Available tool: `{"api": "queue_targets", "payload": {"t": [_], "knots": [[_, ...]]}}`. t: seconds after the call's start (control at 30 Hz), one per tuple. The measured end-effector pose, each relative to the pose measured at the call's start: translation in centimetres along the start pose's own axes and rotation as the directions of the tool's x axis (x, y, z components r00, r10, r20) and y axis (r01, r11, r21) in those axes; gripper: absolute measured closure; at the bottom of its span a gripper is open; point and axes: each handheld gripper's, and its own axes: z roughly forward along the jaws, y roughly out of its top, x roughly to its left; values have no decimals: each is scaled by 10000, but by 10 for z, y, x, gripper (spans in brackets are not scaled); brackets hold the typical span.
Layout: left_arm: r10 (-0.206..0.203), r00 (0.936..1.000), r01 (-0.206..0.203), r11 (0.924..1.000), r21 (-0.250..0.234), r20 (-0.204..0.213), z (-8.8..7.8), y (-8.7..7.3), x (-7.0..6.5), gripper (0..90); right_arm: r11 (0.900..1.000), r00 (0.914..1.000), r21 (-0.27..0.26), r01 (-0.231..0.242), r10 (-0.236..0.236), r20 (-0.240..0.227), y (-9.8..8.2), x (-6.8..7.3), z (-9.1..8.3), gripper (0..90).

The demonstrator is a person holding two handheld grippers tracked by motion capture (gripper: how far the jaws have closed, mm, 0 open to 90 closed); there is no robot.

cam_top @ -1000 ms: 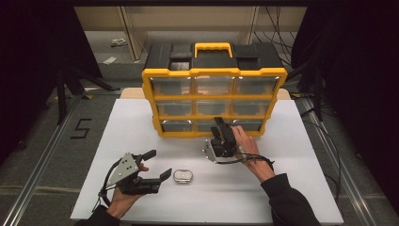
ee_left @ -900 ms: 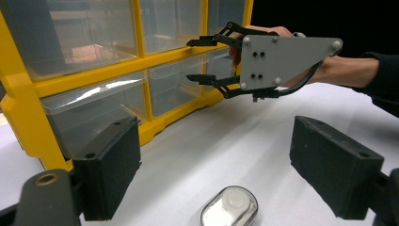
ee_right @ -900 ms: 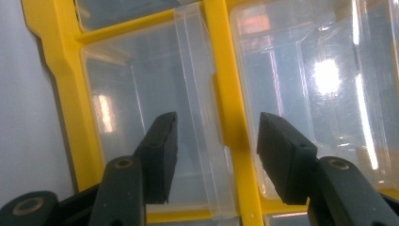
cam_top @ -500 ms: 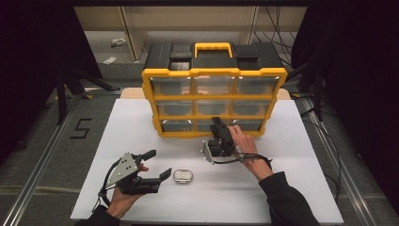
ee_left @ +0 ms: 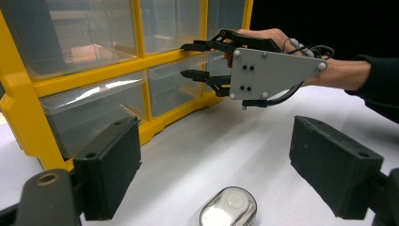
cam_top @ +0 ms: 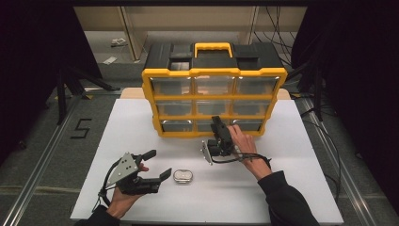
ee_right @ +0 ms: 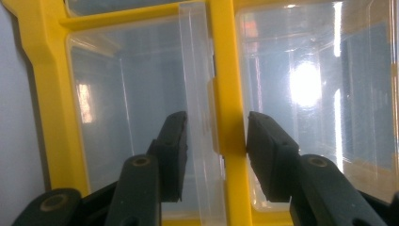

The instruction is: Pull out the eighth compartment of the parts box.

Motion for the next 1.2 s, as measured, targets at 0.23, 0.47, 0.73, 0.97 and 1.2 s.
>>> {"api": "queue_targets", "payload": {"t": [0.23, 0.47, 0.73, 0.97, 1.2], "knots": [[-35, 10000, 35, 10000, -25, -5, 0, 0, 0, 168, 9998, 9994, -112, 165, -162, 300, -1, 2, -1, 643], [-38, 10000, 38, 10000, -50, -5, 0, 0, 0, 169, 9993, 9990, -108, 345, -342, 297, 1, 4, -5, 678], [-51, 10000, 50, 10000, -74, -8, -1, 1, 0, 170, 9996, 9997, -138, 261, -261, -17, 1, 3, -6, 766], [-27, 10000, 27, 10000, -76, -10, -1, 1, 0, 170, 9991, 9991, -76, 422, -423, -69, 1, 3, -9, 772], [-13, 10000, 13, 10000, -62, -46, -1, 1, 0, 171, 9987, 9987, -137, 499, -500, -84, 2, 4, -17, 777]]}}
